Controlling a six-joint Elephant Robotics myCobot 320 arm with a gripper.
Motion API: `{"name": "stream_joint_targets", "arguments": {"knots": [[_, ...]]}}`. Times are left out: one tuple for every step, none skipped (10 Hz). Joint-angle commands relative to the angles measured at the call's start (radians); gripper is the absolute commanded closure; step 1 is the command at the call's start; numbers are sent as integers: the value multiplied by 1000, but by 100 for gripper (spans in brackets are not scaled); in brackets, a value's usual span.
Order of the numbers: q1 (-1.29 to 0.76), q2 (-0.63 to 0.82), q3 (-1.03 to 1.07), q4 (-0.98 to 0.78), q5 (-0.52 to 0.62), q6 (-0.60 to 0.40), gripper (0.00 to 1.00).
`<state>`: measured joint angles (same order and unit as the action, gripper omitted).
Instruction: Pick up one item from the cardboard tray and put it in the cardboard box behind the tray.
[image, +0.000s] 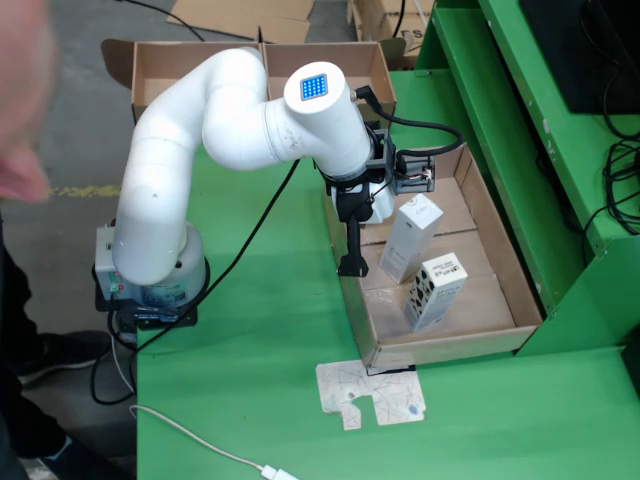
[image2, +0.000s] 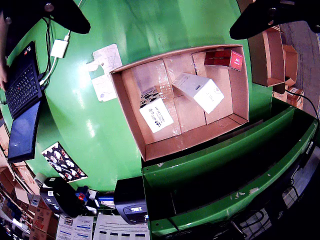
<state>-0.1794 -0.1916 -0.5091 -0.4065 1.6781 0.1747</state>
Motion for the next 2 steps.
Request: {"name": "stream_joint_targets", "arguments": {"knots": [[5,19,24,10,-5,-2,0],[5,19,24,10,-5,-2,0]]}}
